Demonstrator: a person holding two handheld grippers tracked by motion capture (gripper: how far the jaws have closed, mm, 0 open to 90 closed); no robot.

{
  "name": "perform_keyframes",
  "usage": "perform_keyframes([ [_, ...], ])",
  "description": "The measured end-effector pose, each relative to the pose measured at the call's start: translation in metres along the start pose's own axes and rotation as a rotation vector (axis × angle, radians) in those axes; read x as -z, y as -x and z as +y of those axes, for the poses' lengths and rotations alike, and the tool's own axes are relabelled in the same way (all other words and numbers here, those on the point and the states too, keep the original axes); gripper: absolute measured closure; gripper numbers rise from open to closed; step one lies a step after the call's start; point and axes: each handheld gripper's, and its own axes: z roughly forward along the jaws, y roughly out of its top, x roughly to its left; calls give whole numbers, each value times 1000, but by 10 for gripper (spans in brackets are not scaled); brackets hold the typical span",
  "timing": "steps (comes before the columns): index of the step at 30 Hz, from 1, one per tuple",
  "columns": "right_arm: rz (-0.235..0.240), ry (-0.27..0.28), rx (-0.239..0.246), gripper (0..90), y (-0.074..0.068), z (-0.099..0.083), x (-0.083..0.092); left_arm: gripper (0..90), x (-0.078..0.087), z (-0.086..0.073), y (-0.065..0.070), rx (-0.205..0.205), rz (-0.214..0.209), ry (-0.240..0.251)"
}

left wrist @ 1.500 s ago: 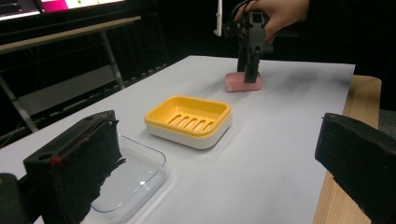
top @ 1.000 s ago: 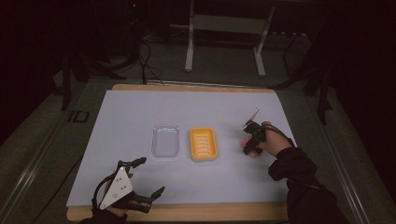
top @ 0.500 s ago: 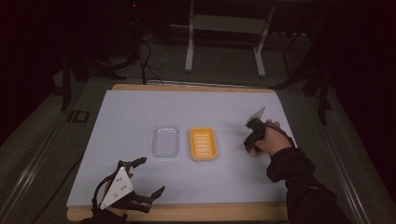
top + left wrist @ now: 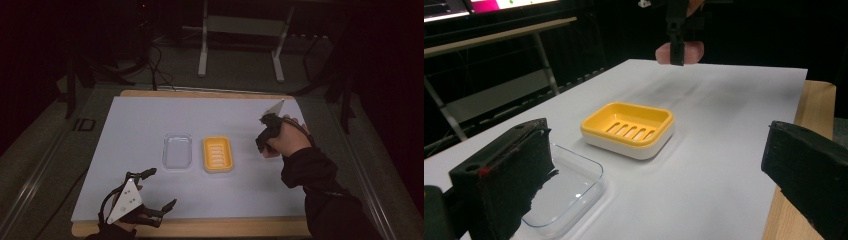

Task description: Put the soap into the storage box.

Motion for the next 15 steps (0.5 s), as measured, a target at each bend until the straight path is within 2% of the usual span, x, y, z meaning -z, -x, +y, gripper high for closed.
perform_keyframes([
  [7, 40, 22, 9, 376, -32, 0, 13, 7, 1, 0, 0, -3, 3, 2],
  [13, 89, 67, 27, 376, -58, 2, 21, 6, 1, 0, 0, -4, 1, 3],
  [15, 98, 66, 28, 376, -63, 2, 21, 7, 1, 0, 0, -4, 1, 3],
])
